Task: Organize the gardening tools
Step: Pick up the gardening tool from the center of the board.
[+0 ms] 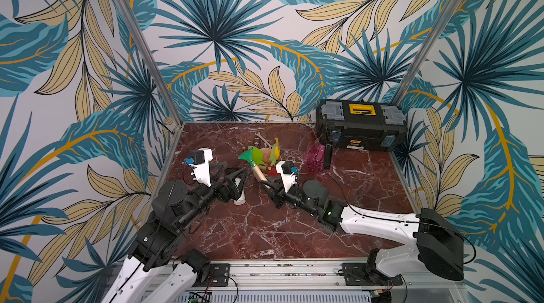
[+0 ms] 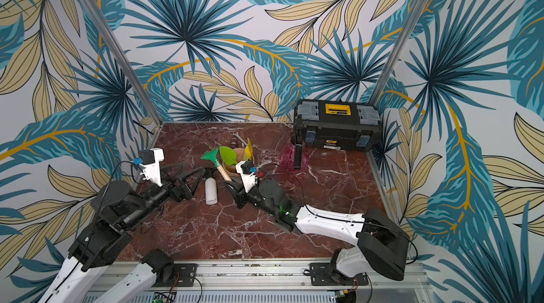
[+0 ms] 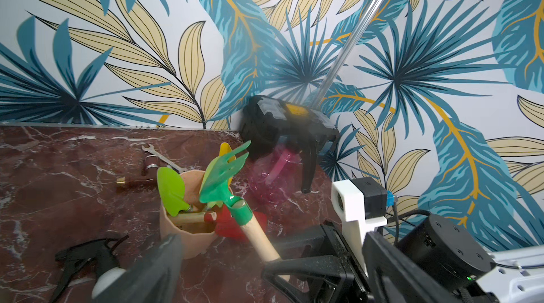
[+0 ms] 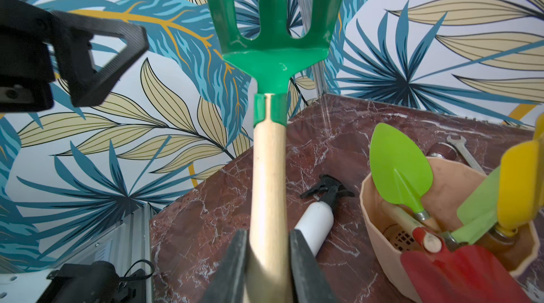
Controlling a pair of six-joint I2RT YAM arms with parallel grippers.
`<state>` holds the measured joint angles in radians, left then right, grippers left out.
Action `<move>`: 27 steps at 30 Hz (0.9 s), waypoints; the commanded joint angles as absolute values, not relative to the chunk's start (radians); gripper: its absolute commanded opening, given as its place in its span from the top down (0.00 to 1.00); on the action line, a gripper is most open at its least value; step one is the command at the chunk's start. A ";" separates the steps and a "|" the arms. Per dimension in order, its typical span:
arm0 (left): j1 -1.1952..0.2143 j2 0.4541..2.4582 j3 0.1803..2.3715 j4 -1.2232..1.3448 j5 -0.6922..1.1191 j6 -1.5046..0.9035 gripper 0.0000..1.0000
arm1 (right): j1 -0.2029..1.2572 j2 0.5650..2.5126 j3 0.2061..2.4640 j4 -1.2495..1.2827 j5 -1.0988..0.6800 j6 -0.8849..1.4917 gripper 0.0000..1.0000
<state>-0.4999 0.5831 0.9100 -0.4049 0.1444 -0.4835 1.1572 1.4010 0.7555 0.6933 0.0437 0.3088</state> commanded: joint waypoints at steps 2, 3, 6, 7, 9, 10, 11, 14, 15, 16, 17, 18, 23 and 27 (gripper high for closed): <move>-0.493 0.607 0.880 -0.295 0.272 -0.523 0.00 | 1.156 1.410 0.739 0.890 0.000 0.274 0.85; -0.494 0.612 0.870 -0.289 0.292 -0.533 0.00 | 1.156 1.416 0.738 0.909 -0.021 0.268 0.85; -0.494 0.625 0.846 -0.222 0.326 -0.562 0.00 | 1.156 1.437 0.741 0.955 -0.056 0.263 0.84; -0.494 0.626 0.838 -0.207 0.334 -0.572 0.00 | 1.156 1.444 0.749 0.954 -0.060 0.263 0.84; -0.494 0.625 0.832 -0.185 0.343 -0.583 0.00 | 1.157 1.454 0.754 0.964 -0.070 0.261 0.84; -0.494 0.624 0.831 -0.180 0.346 -0.588 0.00 | 1.157 1.456 0.751 0.973 -0.076 0.263 0.84; -0.494 0.624 0.831 -0.176 0.350 -0.590 0.00 | 1.155 1.459 0.748 0.979 -0.078 0.263 0.84; -0.494 0.627 0.831 -0.175 0.351 -0.594 0.04 | 1.156 1.458 0.740 0.989 -0.082 0.252 0.84; -0.494 0.631 0.830 -0.177 0.349 -0.595 0.07 | 1.158 1.458 0.739 0.992 -0.088 0.247 0.84; -0.493 0.635 0.828 -0.181 0.345 -0.596 0.12 | 1.159 1.454 0.732 1.002 -0.093 0.240 0.84; -0.494 0.636 0.825 -0.181 0.342 -0.599 0.14 | 1.160 1.452 0.724 1.012 -0.093 0.236 0.84; -0.493 0.636 0.822 -0.177 0.338 -0.601 0.16 | 1.160 1.449 0.716 1.024 -0.093 0.233 0.84; -0.494 0.634 0.810 -0.167 0.314 -0.604 0.26 | 1.163 1.432 0.694 1.060 -0.099 0.225 0.84; -0.494 0.635 0.801 -0.164 0.296 -0.603 0.28 | 1.163 1.416 0.673 1.101 -0.114 0.235 0.84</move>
